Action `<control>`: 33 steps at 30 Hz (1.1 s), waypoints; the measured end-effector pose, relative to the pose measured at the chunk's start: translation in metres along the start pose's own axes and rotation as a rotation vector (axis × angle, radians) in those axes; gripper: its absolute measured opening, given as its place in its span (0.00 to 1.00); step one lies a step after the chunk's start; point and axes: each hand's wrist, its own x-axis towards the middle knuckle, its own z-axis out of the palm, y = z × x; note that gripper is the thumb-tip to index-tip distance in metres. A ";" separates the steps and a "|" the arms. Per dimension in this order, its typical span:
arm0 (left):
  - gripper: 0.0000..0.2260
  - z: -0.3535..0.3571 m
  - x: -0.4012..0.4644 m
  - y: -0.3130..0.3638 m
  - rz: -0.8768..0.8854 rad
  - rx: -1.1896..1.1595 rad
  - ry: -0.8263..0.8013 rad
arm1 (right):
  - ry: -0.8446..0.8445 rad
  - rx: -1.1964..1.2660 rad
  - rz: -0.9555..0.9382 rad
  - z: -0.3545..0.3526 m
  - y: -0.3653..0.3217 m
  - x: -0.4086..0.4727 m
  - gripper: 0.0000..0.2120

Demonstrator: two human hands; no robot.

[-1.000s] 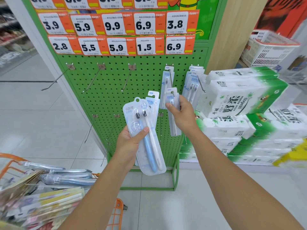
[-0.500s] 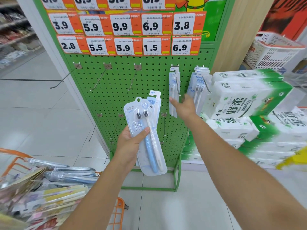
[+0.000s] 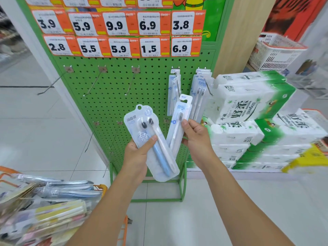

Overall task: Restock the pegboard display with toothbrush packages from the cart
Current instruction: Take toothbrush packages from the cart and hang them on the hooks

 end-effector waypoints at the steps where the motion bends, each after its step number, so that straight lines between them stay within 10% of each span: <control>1: 0.22 -0.002 0.001 0.001 -0.002 0.005 0.009 | -0.010 -0.023 -0.022 -0.003 0.001 0.005 0.26; 7: 0.15 -0.012 0.002 0.003 0.006 0.113 -0.002 | -0.044 -0.127 -0.055 -0.018 0.010 0.039 0.42; 16: 0.11 -0.012 0.006 0.007 0.021 0.141 0.047 | -0.050 -0.283 -0.071 -0.015 0.008 0.060 0.21; 33: 0.11 -0.013 0.014 0.011 0.006 0.171 0.049 | -0.052 -0.201 -0.084 -0.021 0.023 0.062 0.27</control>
